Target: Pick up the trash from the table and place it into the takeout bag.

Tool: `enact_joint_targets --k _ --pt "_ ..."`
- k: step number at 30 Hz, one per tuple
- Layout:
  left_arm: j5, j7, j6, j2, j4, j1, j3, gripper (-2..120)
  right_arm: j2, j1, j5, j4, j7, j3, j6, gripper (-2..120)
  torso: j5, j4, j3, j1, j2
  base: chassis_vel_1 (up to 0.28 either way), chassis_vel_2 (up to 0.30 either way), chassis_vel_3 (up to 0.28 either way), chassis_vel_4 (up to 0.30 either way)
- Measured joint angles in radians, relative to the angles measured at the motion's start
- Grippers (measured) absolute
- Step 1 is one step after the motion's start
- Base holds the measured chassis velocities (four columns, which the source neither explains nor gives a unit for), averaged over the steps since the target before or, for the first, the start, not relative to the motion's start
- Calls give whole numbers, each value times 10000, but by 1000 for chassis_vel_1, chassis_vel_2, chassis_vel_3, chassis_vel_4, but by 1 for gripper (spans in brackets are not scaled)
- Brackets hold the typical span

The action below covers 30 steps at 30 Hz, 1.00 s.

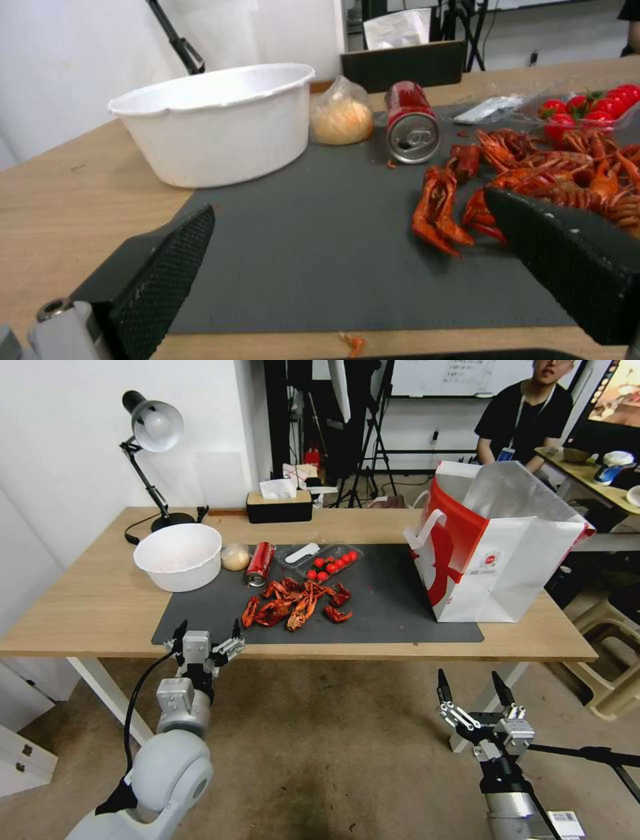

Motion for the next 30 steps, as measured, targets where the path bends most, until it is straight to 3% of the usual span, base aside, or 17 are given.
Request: enact_joint_targets --k 17,30 --pt "-35 221 -336 -232 148 -86 67 100 -72 98 -64 -67 -53 -68 -46 100 0 1 1 0 0 0 0 0 0" --pt "-1294 1369 -969 -63 1821 -2670 907 100 -8 174 -109 -96 -77 -116 -123 100 0 0 2 0 -1 0 0 0 0"
